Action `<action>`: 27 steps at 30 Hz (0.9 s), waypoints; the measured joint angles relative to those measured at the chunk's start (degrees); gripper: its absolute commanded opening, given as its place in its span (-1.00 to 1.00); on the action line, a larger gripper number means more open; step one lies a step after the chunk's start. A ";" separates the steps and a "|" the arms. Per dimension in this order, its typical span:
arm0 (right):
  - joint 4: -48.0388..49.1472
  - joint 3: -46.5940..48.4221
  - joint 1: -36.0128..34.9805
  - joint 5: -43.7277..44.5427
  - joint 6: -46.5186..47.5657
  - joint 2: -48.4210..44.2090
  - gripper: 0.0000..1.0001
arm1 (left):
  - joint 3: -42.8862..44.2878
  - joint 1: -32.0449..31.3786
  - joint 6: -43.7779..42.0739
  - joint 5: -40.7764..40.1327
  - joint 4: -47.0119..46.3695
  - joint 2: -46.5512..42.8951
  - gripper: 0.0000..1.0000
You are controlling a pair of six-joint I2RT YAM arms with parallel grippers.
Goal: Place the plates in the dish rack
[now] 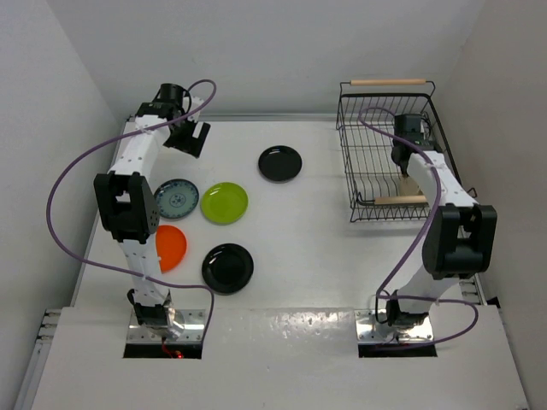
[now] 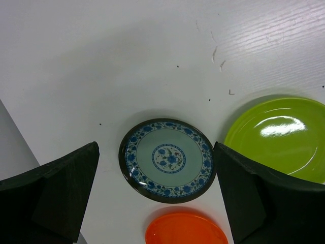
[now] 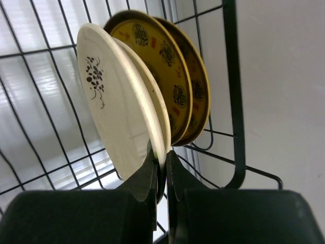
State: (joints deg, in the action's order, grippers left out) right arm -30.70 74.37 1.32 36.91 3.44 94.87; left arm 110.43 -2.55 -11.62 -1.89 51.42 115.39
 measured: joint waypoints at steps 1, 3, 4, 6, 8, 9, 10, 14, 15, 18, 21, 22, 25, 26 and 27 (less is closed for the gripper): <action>0.02 -0.02 0.17 -0.02 -0.07 0.70 -1.00 | -0.09 0.00 0.00 -0.09 0.00 0.00 0.99; 0.04 -0.07 0.57 -0.13 -0.44 2.34 -1.00 | -0.35 0.00 0.00 -0.24 0.00 0.00 0.99; 0.09 -0.22 0.59 -0.68 -0.63 3.04 -1.00 | -0.37 0.00 0.00 -0.31 0.00 0.00 0.99; 0.09 -0.83 0.44 -1.29 -0.70 4.09 -1.00 | -0.44 0.00 0.00 -0.48 0.00 0.00 0.99; -0.24 -1.44 0.37 -1.92 -0.72 4.72 -0.94 | -0.44 0.00 0.00 -0.59 -0.02 0.00 0.99; -0.02 -1.60 0.39 -2.03 -0.87 4.87 -0.83 | -0.44 0.00 0.00 -0.74 -0.02 0.00 0.99; 0.20 -1.60 0.44 -2.36 -0.94 4.94 -0.61 | -0.44 0.00 0.00 -0.79 -0.02 0.00 0.99; -0.11 -1.60 0.44 -2.73 -0.83 4.94 -0.12 | -0.46 0.00 -0.33 -0.98 -0.02 0.00 0.99; -0.28 -1.53 0.44 -2.71 -0.70 4.92 -0.03 | -0.46 0.00 -0.39 -0.98 -0.02 0.00 0.99; -0.96 -0.74 0.44 -3.10 0.00 4.70 0.21 | -0.46 0.00 -0.42 -1.01 -0.02 0.00 0.99; -2.25 1.49 0.42 -3.74 0.94 3.85 0.49 | -0.46 0.00 -0.42 -1.09 -0.02 0.00 0.99; -3.21 3.21 0.37 -4.00 1.14 3.63 0.54 | -0.46 0.00 -0.42 -1.25 -0.02 0.00 0.99; -4.85 8.76 -0.50 -4.50 0.90 2.16 0.86 | -0.46 0.00 -0.42 -1.90 -0.02 0.00 0.99; -5.01 10.25 -1.33 -4.37 0.63 1.03 0.93 | -0.46 0.07 -0.44 -2.08 -0.04 0.00 0.99; -5.20 11.32 -3.04 -4.46 0.33 -0.52 1.00 | -0.46 0.35 -0.44 -2.21 -0.04 0.00 0.99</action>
State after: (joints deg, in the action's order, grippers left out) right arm -35.90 85.69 -1.72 32.45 3.77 94.35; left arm 109.97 -2.20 -12.05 -4.10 51.37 115.39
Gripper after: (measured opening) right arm 0.945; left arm 0.995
